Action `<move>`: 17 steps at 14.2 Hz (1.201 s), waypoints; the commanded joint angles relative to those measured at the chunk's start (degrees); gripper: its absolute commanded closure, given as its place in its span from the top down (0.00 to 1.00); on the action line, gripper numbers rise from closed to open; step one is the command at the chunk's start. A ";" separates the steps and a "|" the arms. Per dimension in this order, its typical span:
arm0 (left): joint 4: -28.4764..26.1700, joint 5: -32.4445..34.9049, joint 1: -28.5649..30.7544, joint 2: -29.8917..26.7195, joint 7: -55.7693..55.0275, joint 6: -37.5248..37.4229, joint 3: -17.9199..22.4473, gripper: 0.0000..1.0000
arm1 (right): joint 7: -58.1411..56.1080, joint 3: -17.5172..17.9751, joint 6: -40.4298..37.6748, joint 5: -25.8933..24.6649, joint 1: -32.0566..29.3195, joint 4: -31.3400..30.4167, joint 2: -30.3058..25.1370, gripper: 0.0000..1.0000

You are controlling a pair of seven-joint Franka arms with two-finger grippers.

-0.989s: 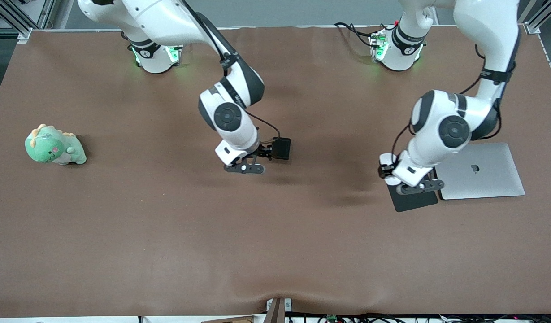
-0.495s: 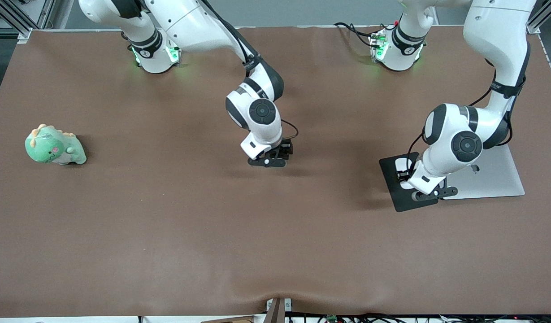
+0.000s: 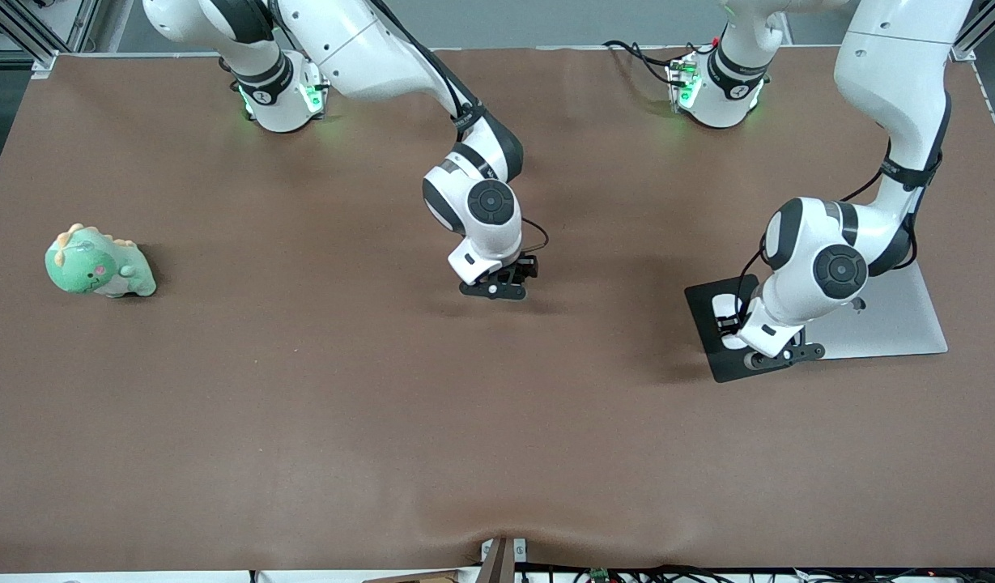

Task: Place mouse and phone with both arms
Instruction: 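Carry the mouse with the left gripper while the right gripper grasps the phone, then lower the mouse onto the black pad and open the left gripper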

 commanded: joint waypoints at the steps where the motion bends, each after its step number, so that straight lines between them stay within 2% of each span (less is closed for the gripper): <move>1: 2.31 1.33 2.42 3.15 -0.06 1.40 -0.36 0.00 | 2.57 -0.64 -0.73 -1.07 0.74 2.25 1.42 1.00; 4: 2.31 1.42 3.21 4.91 -0.06 3.95 -0.35 0.11 | 3.28 -0.64 -0.65 -1.16 1.00 2.52 2.13 1.00; 6: 2.31 1.42 3.30 5.44 -0.06 4.13 -0.44 0.24 | 5.64 -0.64 0.57 -1.16 1.00 2.61 2.74 1.00; 8: 2.22 1.42 3.30 5.53 -0.06 4.13 -0.36 0.44 | 6.96 -0.64 1.81 -1.16 1.44 2.61 3.18 1.00; 9: 2.31 1.42 3.39 5.79 0.03 4.13 -0.35 0.56 | 7.41 -0.64 1.99 -1.16 1.53 2.61 3.36 1.00; 10: 2.31 1.42 3.82 5.80 0.03 4.13 -0.35 0.96 | 7.67 -0.64 1.99 -1.16 1.53 2.61 3.62 1.00; 11: 2.31 1.50 3.91 5.71 0.12 4.13 -0.35 1.00 | 7.76 -0.64 1.99 -1.16 1.62 2.61 3.71 1.00; 14: 2.40 1.59 3.65 1.60 -0.14 2.39 -0.79 1.00 | 7.76 -0.64 1.90 -1.16 1.97 2.52 3.71 1.00; 15: 3.09 1.59 3.65 -0.25 -0.14 -0.24 -0.97 1.00 | 7.76 -0.64 1.90 -1.16 2.14 2.52 3.71 1.00; 17: 7.91 1.59 3.83 -3.59 0.12 -9.27 -0.97 1.00 | 7.85 -0.64 1.82 -1.77 2.23 2.52 3.63 1.00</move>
